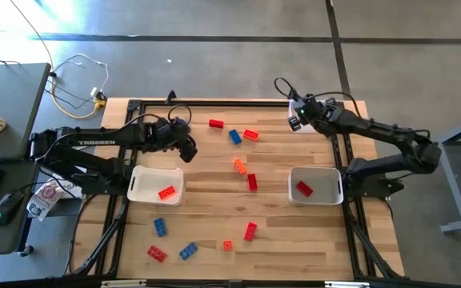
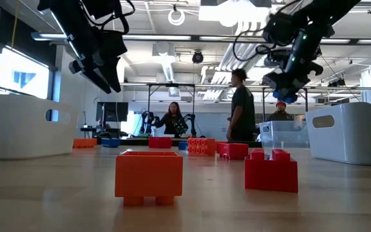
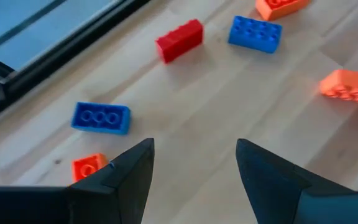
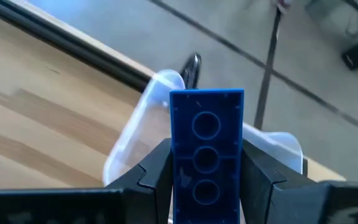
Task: Sort & place blocks by color
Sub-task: Put the blue game piece into the transparent bin
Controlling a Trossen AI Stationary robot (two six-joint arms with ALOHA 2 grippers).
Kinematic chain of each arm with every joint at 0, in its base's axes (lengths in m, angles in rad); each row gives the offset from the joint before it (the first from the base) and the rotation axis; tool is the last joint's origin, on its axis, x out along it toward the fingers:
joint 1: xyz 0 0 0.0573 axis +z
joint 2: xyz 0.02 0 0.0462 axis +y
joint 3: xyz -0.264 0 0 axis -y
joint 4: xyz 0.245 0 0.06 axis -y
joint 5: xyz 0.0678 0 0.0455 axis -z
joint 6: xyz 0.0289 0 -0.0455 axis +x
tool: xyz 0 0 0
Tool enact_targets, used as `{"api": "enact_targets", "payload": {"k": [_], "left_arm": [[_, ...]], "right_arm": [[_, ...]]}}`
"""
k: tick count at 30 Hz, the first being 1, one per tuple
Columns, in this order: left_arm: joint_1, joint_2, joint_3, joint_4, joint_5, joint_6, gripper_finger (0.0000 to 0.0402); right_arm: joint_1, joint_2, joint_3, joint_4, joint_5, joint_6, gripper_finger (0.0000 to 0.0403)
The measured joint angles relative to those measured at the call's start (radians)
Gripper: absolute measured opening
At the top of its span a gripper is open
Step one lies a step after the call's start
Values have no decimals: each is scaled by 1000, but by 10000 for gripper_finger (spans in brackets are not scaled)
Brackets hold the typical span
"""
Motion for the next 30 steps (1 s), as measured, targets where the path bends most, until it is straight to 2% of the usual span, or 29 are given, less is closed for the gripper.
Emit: {"api": "enact_targets", "payload": {"k": [10,15,23,30], "left_arm": [[134,0,0,10,1,155,213],[185,0,0,-1,4,157,213],[236,0,-28,5,91,127,213],[287,4,-43,0,133,87,213]], "right_arm": [[-158,135,0,9,-67,19,114],[-212,186,0,13,-94,29,114],[-274,247,0,14,-152,60,114],[-326,253,0,53,-251,58,114]]}}
